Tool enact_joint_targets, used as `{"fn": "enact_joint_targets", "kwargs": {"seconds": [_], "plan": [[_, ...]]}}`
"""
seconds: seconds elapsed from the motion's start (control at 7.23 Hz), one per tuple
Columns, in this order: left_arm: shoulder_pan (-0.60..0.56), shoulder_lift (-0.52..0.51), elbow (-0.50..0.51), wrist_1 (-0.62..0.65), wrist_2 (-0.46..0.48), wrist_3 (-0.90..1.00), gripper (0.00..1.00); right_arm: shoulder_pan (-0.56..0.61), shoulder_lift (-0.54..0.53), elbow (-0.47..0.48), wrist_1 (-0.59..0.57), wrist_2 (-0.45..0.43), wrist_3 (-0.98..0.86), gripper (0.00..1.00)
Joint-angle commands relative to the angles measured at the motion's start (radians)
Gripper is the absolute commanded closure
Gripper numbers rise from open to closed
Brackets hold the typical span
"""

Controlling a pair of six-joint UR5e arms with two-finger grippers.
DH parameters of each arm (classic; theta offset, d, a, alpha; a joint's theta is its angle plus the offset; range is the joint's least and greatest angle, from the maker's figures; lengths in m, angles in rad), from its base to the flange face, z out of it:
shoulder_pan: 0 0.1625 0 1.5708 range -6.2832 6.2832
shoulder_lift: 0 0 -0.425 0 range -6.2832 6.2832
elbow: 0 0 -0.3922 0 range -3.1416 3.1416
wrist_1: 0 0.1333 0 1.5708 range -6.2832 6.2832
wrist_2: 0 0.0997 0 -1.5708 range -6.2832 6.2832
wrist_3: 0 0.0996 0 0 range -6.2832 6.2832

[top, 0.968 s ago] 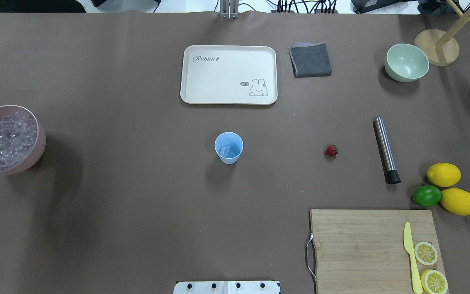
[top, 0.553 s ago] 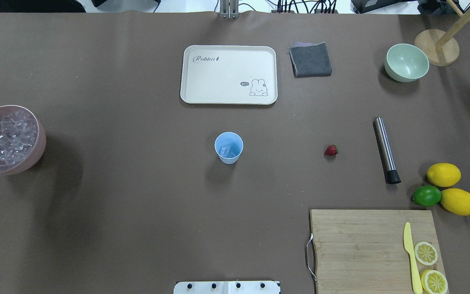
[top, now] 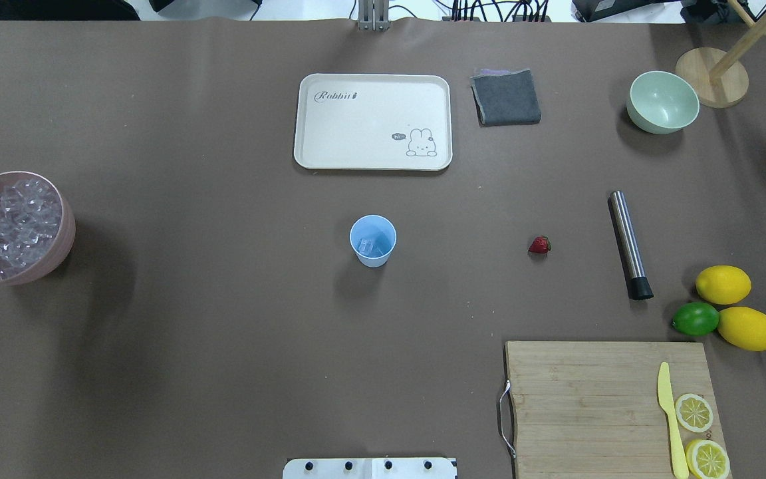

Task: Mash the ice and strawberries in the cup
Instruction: 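Lower the left gripper into the bowl and grasp a third ice cube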

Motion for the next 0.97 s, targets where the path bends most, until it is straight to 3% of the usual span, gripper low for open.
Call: {"fn": "enact_joint_targets", "kwargs": {"seconds": [0.0,0.42,0.83], "plan": [[-0.009,0.001,-0.009,0.000,-0.025,0.000,0.99,0.000,0.000,0.000,0.000,0.000,-0.001,0.00],[-0.089,-0.012,-0.037,0.024,-0.098,-0.002,1.00,0.000,0.000,0.000,0.000,0.000,-0.001,0.00],[-0.118,-0.087,-0.036,0.054,-0.103,-0.065,1.00,0.000,0.000,0.000,0.000,0.000,-0.001,0.00]]}}
